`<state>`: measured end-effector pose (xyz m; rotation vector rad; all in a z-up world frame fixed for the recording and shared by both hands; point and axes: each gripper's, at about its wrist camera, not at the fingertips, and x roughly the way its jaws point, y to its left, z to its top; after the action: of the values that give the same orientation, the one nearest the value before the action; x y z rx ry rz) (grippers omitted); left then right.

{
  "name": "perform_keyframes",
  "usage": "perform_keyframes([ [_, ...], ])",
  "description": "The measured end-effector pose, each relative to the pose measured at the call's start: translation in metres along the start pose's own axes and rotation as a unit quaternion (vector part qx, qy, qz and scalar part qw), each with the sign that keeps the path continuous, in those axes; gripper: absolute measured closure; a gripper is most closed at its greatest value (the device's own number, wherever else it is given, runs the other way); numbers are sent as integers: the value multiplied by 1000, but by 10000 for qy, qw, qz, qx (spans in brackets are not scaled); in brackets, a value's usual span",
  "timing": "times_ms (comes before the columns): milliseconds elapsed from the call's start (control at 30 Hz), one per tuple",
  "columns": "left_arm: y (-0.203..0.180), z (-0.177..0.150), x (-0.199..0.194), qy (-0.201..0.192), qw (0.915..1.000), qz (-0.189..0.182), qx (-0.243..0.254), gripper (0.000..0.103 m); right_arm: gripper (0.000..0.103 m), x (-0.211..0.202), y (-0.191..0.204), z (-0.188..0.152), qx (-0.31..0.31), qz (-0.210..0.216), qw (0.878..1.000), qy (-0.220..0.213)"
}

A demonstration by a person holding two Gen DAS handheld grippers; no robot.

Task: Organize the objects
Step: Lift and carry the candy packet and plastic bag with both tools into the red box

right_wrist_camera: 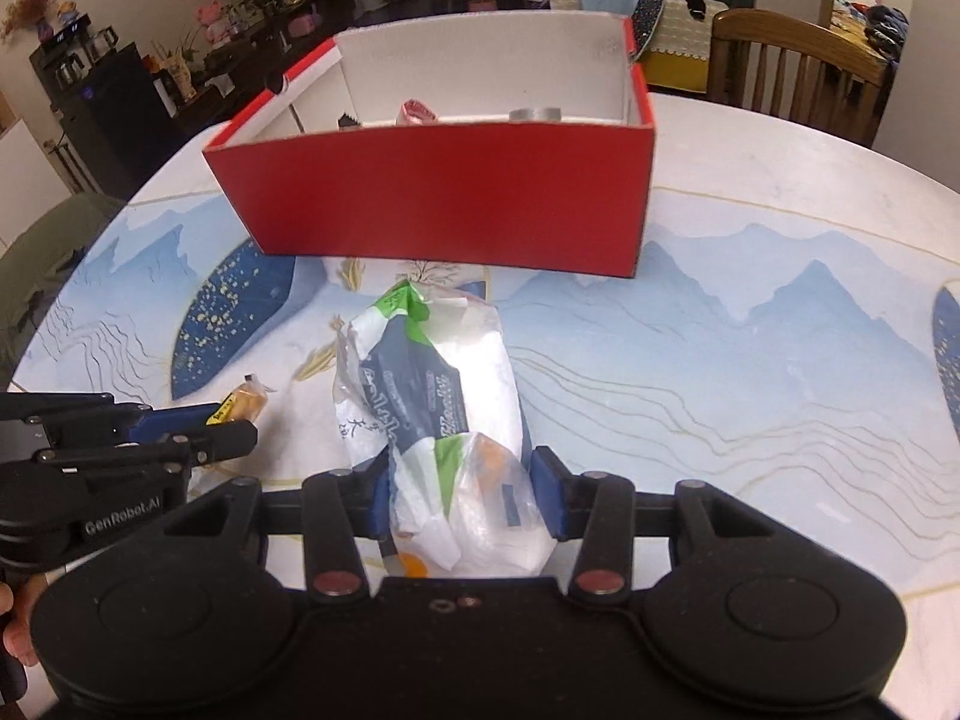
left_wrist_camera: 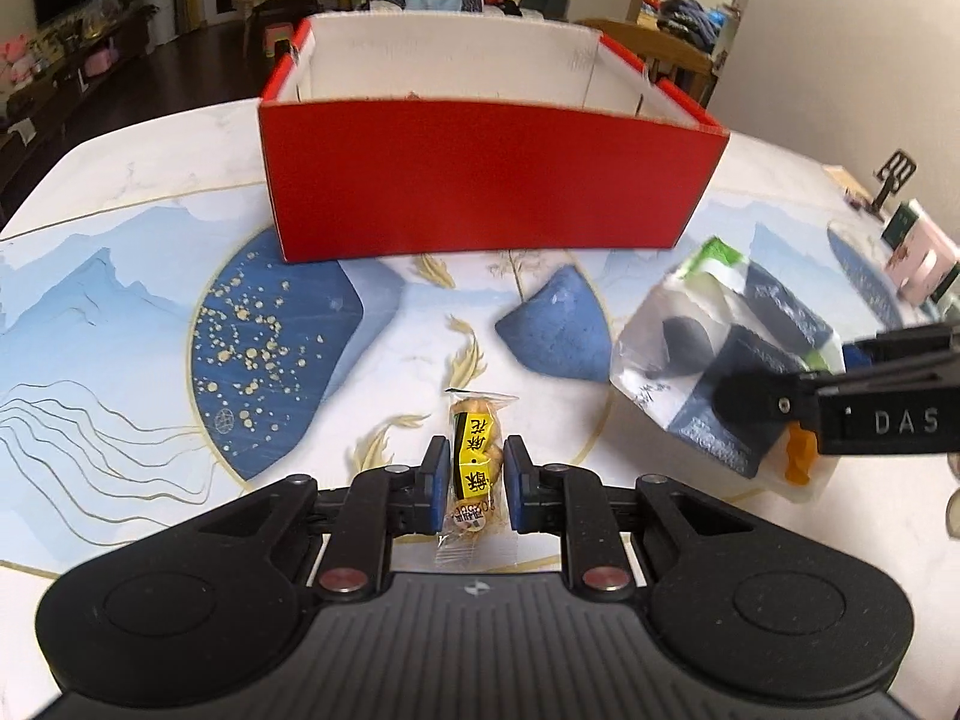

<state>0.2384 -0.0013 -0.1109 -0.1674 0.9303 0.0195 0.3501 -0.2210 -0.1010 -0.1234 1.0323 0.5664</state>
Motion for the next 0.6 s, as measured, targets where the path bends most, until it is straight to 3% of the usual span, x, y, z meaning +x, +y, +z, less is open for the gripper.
perform_keyframes([
  [200,0,12,-20,-101,9995,-276,-114,85,58,-23,5,6,85,63,9998,-144],
  [600,-8,51,-53,-575,9975,-348,227,85,58,-50,9,35,68,98,9990,-423],
])
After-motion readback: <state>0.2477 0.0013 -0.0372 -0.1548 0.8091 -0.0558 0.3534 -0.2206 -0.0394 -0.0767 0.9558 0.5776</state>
